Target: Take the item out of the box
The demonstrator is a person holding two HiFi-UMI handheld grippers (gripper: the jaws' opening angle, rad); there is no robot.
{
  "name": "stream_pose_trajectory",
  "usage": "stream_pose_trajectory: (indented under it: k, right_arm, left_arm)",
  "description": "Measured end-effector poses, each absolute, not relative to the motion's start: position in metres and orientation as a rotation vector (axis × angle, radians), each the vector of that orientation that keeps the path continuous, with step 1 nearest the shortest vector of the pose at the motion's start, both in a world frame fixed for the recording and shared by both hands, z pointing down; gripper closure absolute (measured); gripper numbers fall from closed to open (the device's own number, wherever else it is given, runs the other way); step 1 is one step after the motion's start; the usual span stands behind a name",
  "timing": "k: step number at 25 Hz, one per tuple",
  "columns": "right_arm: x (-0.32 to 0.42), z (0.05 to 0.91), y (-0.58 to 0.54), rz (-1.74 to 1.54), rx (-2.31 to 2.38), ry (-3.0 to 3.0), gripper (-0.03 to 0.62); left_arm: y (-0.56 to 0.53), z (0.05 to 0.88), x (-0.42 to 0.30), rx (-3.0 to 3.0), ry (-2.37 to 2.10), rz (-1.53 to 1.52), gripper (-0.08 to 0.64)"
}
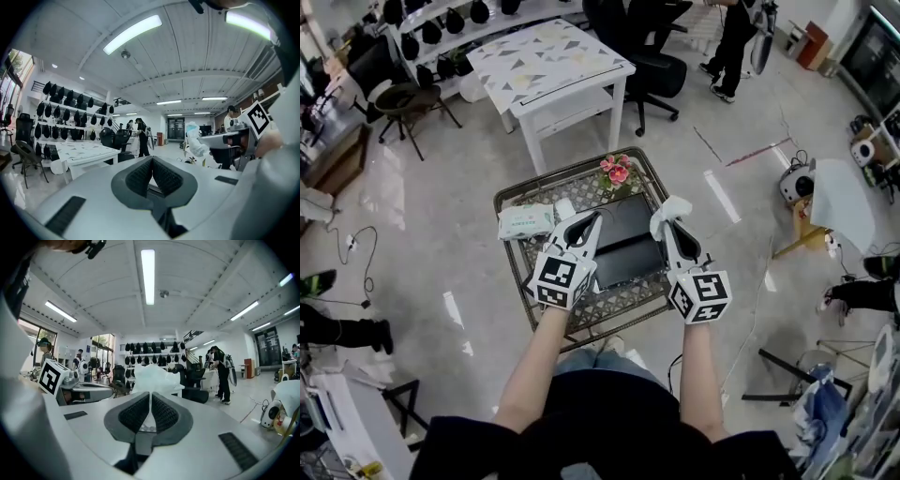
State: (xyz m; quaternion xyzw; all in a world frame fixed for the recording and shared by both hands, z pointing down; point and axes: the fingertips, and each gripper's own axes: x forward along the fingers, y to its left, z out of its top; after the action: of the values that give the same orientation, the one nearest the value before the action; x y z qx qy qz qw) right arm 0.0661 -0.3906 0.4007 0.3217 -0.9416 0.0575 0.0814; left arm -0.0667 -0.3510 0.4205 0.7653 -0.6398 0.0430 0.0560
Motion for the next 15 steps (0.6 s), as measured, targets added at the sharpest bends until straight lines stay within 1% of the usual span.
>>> stream_pose_trajectory:
  k: [6, 15]
  right_arm:
    - [0.093, 0.365, -0.377, 0.141, 1.195, -2.920, 0.573]
    - [0.105, 0.364, -0.358, 0.064, 1.322, -2.905, 0.572]
  left_arm:
    - [-0.333, 0.397, -0.067, 2.348, -1.987, 0.120, 0.541]
    - [-0.320, 0.392, -0.071, 2.359, -2.013, 0.104, 0.541]
